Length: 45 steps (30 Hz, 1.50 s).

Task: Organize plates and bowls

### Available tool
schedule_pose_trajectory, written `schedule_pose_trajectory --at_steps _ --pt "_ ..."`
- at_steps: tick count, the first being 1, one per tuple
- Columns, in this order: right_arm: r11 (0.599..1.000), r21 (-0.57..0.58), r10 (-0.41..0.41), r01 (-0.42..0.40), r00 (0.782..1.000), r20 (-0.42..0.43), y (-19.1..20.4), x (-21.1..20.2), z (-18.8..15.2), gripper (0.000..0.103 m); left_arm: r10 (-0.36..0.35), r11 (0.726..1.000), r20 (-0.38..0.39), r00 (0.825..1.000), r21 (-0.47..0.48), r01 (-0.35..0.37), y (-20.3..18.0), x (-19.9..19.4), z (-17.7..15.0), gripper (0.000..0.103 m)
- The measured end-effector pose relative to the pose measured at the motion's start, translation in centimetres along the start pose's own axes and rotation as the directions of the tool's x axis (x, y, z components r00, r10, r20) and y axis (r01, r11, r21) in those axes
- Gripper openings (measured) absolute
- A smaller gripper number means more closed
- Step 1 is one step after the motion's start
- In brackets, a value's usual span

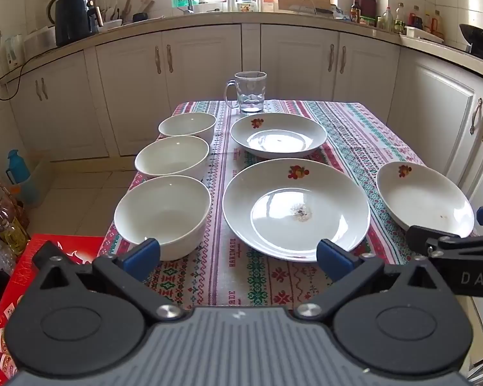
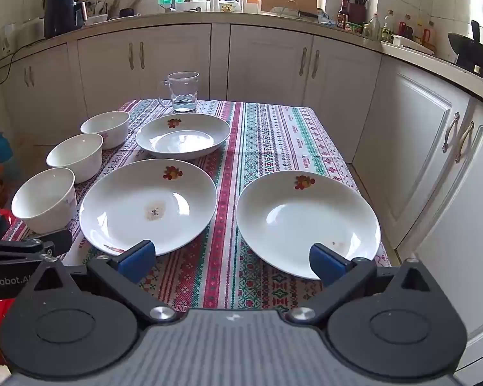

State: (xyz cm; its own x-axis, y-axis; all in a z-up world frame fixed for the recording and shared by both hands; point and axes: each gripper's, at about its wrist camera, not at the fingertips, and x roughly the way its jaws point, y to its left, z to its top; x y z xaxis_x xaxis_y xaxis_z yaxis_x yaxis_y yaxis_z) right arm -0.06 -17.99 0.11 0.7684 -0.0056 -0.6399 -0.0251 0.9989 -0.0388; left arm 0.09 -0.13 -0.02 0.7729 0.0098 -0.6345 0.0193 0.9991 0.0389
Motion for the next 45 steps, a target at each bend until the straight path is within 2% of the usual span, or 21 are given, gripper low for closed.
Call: schedule_pose_trajectory --at_steps 45 --pt "1.000 -0.013 -0.010 0.010 1.000 0.010 0.10 -0.52 0.40 0.103 -0.009 1.000 0.008 1.000 -0.013 0.010 0.13 -0.28 0.12 0.102"
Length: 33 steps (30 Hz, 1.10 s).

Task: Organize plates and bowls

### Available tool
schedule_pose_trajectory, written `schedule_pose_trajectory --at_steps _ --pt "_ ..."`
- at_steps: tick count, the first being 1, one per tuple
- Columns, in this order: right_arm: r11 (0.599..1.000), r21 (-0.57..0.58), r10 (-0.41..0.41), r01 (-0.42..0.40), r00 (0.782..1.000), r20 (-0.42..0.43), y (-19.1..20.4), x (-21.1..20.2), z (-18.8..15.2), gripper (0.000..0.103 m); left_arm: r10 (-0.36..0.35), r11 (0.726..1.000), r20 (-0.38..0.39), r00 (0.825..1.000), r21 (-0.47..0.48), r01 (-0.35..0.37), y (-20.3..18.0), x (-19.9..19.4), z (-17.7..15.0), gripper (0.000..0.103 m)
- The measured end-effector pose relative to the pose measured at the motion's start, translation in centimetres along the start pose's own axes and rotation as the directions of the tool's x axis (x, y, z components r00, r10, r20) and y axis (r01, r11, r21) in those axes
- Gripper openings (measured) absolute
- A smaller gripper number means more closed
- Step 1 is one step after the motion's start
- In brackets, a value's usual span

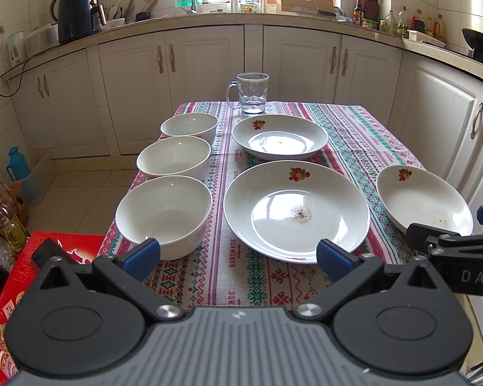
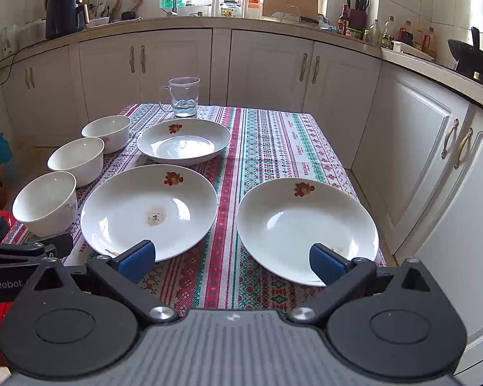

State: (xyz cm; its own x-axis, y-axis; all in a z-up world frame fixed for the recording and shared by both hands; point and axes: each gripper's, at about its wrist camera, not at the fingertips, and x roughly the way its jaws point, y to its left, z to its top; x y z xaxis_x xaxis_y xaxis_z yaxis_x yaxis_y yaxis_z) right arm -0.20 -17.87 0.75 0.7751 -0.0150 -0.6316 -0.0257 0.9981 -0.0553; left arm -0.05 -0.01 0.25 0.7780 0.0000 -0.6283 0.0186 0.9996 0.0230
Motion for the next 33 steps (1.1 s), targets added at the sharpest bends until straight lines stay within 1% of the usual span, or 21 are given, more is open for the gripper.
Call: schedule_pose_trajectory --at_steps 33 --pt "1.000 -0.006 -0.003 0.003 1.000 0.005 0.10 -0.06 0.03 0.103 -0.002 1.000 -0.001 1.000 -0.006 0.002 0.10 -0.03 -0.03 0.102"
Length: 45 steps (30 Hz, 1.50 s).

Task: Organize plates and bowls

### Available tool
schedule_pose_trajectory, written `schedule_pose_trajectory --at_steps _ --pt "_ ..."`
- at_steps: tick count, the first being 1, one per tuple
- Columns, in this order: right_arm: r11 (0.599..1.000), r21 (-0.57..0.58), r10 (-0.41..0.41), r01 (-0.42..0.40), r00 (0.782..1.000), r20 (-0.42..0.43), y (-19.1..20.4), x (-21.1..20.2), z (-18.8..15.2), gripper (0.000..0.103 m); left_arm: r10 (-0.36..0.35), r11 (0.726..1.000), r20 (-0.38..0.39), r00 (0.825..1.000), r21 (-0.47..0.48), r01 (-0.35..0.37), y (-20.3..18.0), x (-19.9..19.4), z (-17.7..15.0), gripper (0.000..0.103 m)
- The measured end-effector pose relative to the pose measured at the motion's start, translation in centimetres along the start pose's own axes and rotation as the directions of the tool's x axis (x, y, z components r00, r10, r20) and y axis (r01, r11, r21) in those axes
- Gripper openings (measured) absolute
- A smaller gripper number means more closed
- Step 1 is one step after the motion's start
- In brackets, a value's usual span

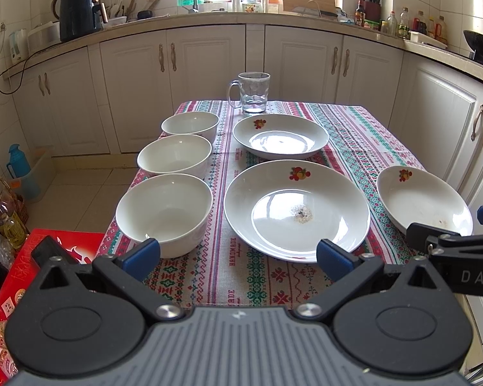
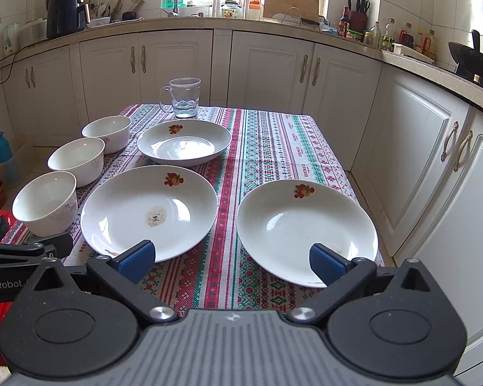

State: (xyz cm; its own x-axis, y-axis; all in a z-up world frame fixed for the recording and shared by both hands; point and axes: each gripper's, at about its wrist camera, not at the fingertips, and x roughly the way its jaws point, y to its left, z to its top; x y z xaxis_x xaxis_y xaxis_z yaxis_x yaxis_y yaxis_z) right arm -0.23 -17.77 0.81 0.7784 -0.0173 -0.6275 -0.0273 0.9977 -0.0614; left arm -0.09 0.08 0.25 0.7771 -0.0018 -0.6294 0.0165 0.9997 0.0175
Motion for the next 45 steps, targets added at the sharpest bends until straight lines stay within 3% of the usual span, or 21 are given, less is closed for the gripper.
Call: schedule_pose_trajectory --at_steps 22,27,36,45 --pt "1.000 -0.005 0.002 -0.002 1.000 0.015 -0.2 -0.2 0.1 0.103 -0.014 1.000 0.017 1.000 -0.017 0.014 0.0 0.0 0.0 0.102" --pt "1.000 -0.008 0.000 0.001 1.000 0.019 -0.4 -0.1 0.1 0.103 -0.016 1.000 0.035 0.999 0.017 0.016 -0.1 0.0 0.4 0.102" --pt "1.000 -0.009 -0.005 0.006 0.999 0.037 -1.1 0.2 0.8 0.103 -0.134 0.991 -0.021 0.991 -0.031 0.133 0.4 1.1 1.5 0.102" --pt "1.000 -0.013 -0.008 0.009 0.999 0.046 -2.9 1.0 1.4 0.103 -0.130 0.991 0.014 0.991 0.035 0.129 -0.5 2.1 2.9 0.102"
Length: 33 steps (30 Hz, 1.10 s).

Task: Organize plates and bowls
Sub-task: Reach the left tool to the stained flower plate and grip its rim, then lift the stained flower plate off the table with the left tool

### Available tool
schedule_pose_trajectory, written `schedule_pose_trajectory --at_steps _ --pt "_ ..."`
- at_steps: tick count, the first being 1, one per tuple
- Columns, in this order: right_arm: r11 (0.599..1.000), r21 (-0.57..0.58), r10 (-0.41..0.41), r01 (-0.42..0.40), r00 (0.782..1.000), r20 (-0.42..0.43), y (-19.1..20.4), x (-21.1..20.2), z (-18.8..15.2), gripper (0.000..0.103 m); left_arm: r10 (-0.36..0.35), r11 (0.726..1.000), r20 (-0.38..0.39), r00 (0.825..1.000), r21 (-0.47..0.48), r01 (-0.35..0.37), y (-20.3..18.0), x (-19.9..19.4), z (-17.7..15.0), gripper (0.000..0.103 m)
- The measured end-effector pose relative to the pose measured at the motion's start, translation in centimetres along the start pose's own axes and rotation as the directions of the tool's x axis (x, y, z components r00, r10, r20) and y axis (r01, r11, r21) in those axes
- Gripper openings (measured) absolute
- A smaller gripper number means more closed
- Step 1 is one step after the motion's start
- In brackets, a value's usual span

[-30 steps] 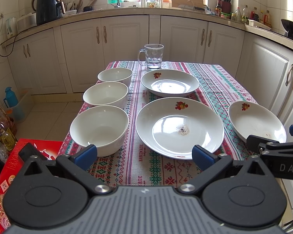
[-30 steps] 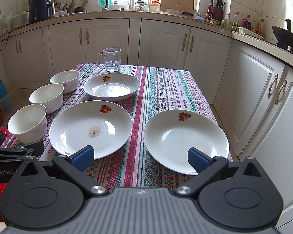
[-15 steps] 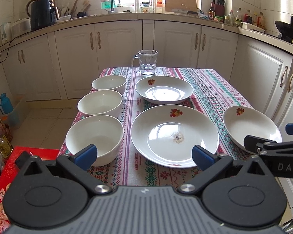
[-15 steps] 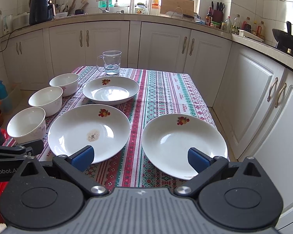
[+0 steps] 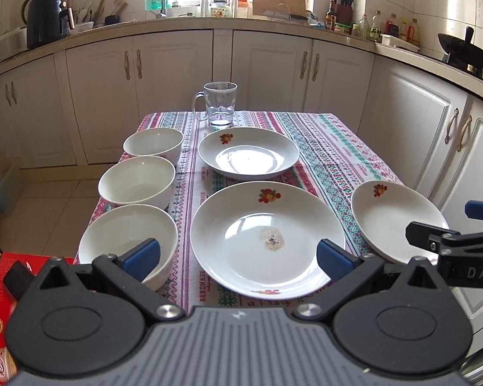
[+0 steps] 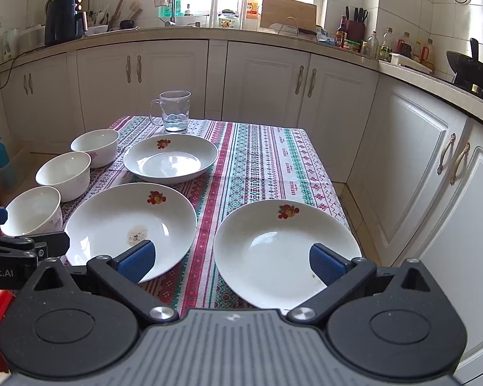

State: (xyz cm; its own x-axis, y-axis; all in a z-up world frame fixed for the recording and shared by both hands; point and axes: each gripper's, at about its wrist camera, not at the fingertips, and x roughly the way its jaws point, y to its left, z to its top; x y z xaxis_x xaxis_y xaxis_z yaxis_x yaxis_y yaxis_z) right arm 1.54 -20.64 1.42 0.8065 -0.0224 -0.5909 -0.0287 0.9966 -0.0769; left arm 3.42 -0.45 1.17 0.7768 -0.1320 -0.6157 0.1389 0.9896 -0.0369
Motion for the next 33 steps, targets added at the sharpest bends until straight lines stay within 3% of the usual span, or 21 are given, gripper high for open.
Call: schedule_pose_trajectory --at_steps 9,15,20,24,33 --pt "0.999 -0.046 0.002 0.001 0.999 0.053 -3.9 0.7 0.2 0.103 -0.059 0.991 0.029 0.998 0.125 0.055 -2.0 2.5 2.6 0.102" --pt "0.997 -0.057 0.060 -0.056 0.996 0.069 -7.1 1.1 -0.7 0.103 -0.182 0.968 -0.021 0.983 0.169 0.183 -3.9 4.6 4.0 0.102" --pt "0.997 -0.057 0.062 -0.061 0.998 0.018 -8.8 2.5 -2.0 0.103 -0.210 0.951 -0.075 0.975 0.216 0.222 -6.2 6.7 4.5 0.102" --pt "0.993 -0.056 0.107 -0.109 0.994 -0.034 -9.5 3.7 -3.5 0.103 -0.286 0.924 -0.146 0.947 0.221 0.313 -7.8 8.2 4.6 0.102" --pt "0.984 -0.074 0.154 -0.162 0.982 -0.109 -10.4 6.4 -6.0 0.103 -0.340 0.875 -0.213 0.916 0.284 0.391 -11.3 10.9 5.5 0.102"
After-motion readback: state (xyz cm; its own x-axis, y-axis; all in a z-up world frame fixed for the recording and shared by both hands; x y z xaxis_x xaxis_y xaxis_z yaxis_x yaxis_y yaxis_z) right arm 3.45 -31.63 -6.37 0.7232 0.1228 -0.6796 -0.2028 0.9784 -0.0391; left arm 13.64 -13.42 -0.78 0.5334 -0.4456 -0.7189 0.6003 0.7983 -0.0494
